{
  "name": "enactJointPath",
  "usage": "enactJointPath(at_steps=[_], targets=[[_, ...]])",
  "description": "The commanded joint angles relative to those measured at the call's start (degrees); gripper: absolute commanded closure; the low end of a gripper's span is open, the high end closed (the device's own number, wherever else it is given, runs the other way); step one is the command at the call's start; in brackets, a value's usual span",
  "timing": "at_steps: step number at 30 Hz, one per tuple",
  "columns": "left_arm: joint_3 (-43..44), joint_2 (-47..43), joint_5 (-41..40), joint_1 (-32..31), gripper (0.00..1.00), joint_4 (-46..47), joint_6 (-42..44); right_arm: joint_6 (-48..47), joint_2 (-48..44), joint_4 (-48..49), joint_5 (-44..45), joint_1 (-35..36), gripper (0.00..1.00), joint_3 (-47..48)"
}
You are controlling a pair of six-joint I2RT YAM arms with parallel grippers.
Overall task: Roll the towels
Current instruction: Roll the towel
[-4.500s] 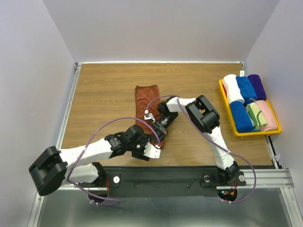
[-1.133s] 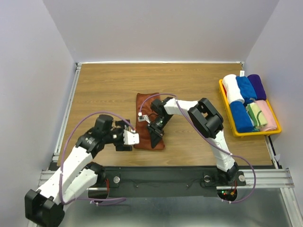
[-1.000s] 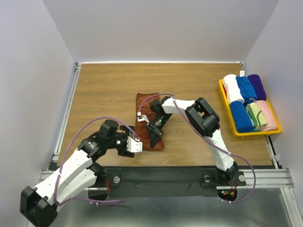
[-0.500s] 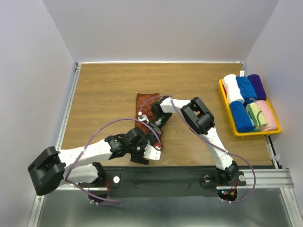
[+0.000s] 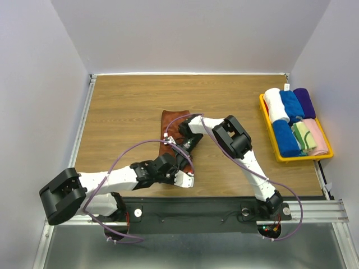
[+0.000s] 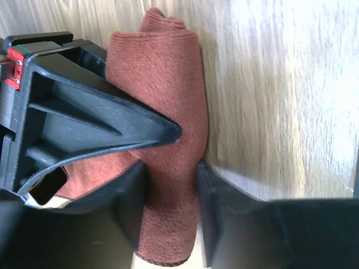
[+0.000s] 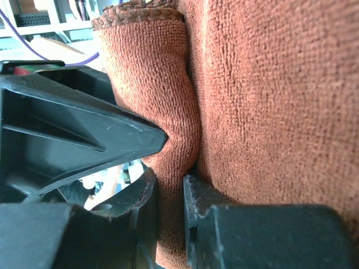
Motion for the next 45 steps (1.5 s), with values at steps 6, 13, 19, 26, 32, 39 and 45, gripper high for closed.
enactJointPath(at_steps=[6,13,19,26,32,39,45], targets=[[4.1,3.24,7.72,-0.26,0.84,-13.17,-2.76,4.63,-1.36,1.83,0.91,-3.7,0.62,3.83],[7.96,7.63,15.78,7.81,0.95,-17.56,-2.24,23.7,-11.2,16.86,12.05,-8.8,0.34,6.63],[16.22,11.84,28.01,19.15,0.89,-25.46,0.66,28.38,-22.35,28.29,18.38,-16.35,0.14,3.23],[29.74,26.59,38.64,25.13,0.78,-39.71,7.5,13.03,-38.34,30.14,22.69,-20.32,0.09,-10.45],[41.96,41.52,45.95,32.17,0.86,-52.01,10.24,5.27,-53.45,30.05,24.03,-19.71,0.06,-22.52],[53.22,53.77,48.85,34.81,0.84,-59.84,11.56,0.95,-58.32,33.91,41.76,-0.67,0.11,-32.2],[55.52,58.88,50.0,35.07,0.83,-62.66,12.88,-0.19,-54.19,44.01,54.86,10.7,0.16,-34.48]])
